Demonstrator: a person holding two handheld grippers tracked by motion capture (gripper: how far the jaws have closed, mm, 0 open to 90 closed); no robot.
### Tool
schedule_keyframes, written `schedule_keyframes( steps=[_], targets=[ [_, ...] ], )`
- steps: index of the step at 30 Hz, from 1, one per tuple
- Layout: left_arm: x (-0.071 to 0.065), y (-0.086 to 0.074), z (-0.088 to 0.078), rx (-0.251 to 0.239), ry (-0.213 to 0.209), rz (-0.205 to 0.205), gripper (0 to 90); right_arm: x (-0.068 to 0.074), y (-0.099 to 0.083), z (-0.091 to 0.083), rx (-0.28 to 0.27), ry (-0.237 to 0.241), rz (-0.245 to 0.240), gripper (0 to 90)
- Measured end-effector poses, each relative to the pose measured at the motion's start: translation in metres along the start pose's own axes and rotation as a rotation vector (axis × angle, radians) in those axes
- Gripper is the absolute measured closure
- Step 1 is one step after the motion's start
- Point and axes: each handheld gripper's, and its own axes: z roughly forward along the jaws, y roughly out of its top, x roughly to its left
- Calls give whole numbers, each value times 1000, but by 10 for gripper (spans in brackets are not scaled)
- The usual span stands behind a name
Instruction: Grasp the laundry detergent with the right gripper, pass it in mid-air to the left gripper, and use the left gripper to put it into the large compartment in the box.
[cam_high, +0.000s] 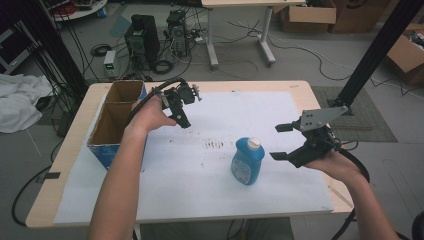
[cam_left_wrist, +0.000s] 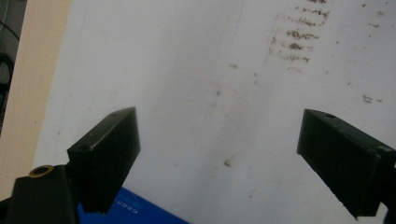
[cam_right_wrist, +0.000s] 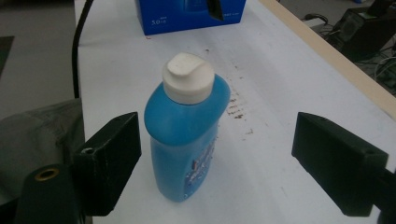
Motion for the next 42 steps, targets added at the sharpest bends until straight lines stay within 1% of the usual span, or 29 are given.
schedule_keyframes(
  steps=[4,11,15,20,28,30,42],
  targets=[
    [0,-1,0,-2,1,-1,139,4,-1,6,-2,-1,-2,152],
    [0,-3,0,-3,1,-4,139,8,-5,15,2,-9,15,149],
    [0,-3,0,-4,0,-6,139,9,-9,21,7,1,18,149],
    [0,-4,0,-4,-1,-6,140,12,-10,28,7,-4,21,149],
    [0,-4,0,-8,-1,-6,140,17,-15,41,5,-1,31,148],
    [0,-4,0,-7,-1,-6,140,17,-16,42,4,1,32,148],
    [1,-4,1,-6,-4,-7,140,20,-19,55,-6,-27,46,149]
  ],
)
